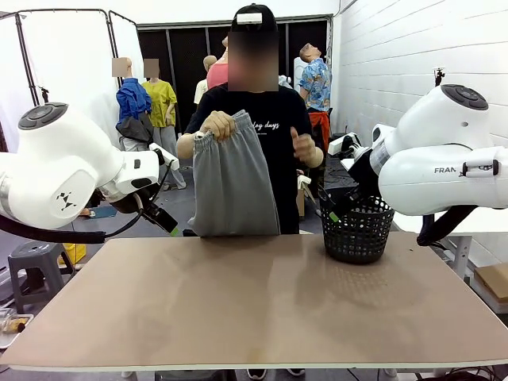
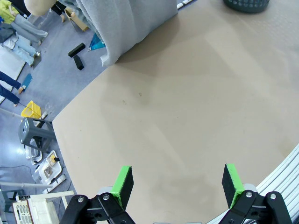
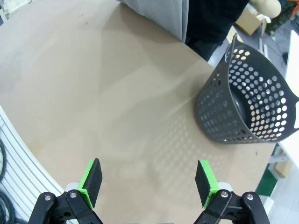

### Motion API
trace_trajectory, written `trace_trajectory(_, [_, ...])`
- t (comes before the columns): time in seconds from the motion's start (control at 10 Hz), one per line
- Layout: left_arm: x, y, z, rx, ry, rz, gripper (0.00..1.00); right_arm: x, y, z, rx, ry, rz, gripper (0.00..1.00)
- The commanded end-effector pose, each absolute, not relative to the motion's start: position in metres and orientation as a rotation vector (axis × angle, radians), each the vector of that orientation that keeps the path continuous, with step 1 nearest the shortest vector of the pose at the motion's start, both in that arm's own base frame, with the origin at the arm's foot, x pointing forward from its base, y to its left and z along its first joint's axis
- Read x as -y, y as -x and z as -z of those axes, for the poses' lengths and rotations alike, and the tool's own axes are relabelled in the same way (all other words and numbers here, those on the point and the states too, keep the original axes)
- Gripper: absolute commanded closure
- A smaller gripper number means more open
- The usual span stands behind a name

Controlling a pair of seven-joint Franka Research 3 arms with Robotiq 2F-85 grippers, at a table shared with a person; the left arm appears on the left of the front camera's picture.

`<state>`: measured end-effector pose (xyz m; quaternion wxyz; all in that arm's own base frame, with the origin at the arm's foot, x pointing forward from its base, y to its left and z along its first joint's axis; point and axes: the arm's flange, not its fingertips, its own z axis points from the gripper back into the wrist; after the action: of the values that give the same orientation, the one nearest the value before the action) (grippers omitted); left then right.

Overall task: Fold the training pants.
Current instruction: Grab both ends of the Training pants handed by a person.

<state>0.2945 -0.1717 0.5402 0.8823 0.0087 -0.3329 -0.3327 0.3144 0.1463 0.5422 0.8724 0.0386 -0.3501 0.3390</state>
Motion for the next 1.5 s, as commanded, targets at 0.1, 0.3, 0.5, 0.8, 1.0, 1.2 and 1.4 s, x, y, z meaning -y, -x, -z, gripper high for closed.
trace_trajectory(0.1, [0.1709, -0.2944, -0.5413, 0.696, -0.021, 0.704, 0.0, -0.1463, -0.3149, -0.5419, 0.732, -0.084, -0.708, 0.0])
trace_trajectory(0.3, [0.1709, -0.2944, -0.5413, 0.696, -0.021, 0.704, 0.0, -0.1463, -0.3149, -0.5419, 0.732, -0.084, -0.708, 0.0])
trace_trajectory(0.5, [0.1709, -0.2944, -0.5413, 0.696, -0.021, 0.704, 0.0, -0.1463, -0.3149, -0.5419, 0.732, -0.084, -0.708, 0.0])
trace_trajectory(0.8, [0.1709, -0.2944, -0.5413, 0.696, -0.021, 0.704, 0.0, -0.1463, -0.3149, -0.5419, 0.732, -0.084, -0.708, 0.0])
trace_trajectory(1.0, [0.1709, -0.2944, -0.5413, 0.696, -0.021, 0.704, 0.0, -0.1463, -0.3149, -0.5419, 0.732, -0.084, -0.708, 0.0])
trace_trajectory(1.2, [0.1709, -0.2944, -0.5413, 0.696, -0.021, 0.704, 0.0, -0.1463, -0.3149, -0.5419, 0.732, -0.084, -0.708, 0.0])
trace_trajectory(1.4, [0.1709, -0.2944, -0.5413, 0.696, -0.021, 0.704, 0.0, -0.1463, -0.3149, -0.5419, 0.732, -0.084, -0.708, 0.0])
